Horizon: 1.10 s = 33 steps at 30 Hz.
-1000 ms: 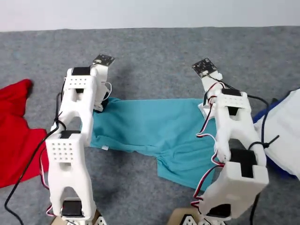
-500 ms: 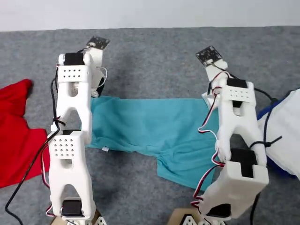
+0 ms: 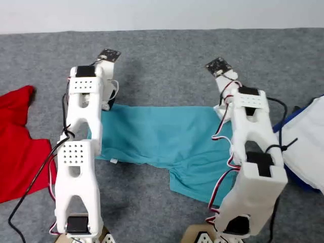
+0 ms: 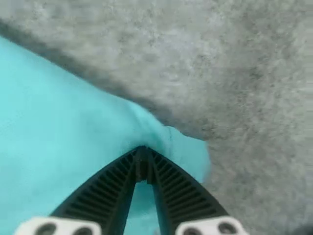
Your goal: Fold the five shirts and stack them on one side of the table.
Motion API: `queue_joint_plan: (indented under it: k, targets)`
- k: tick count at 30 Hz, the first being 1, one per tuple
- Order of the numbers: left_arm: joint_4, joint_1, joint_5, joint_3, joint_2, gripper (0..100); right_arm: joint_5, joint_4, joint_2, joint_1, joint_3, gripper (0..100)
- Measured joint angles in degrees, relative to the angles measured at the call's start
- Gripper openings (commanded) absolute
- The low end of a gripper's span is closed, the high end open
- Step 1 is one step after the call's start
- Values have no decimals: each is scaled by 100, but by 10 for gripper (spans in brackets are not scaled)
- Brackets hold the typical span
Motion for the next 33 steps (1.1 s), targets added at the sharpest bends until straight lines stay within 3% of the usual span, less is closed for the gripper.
queue_joint_plan:
  k: [10, 20, 27, 33]
  targets:
    - [571, -273, -378, -492, 114, 3, 105, 18, 9, 325, -229, 9]
    - [598, -334, -378, -1978, 114, 3, 123, 141, -290, 290, -229, 9]
    - [615, -563, -352, -2233, -325, 3, 123, 976, -1064, 185, -229, 9]
    - [624, -545, 35, -1398, -1574, 3, 123, 2048, -1758, -114, -229, 9]
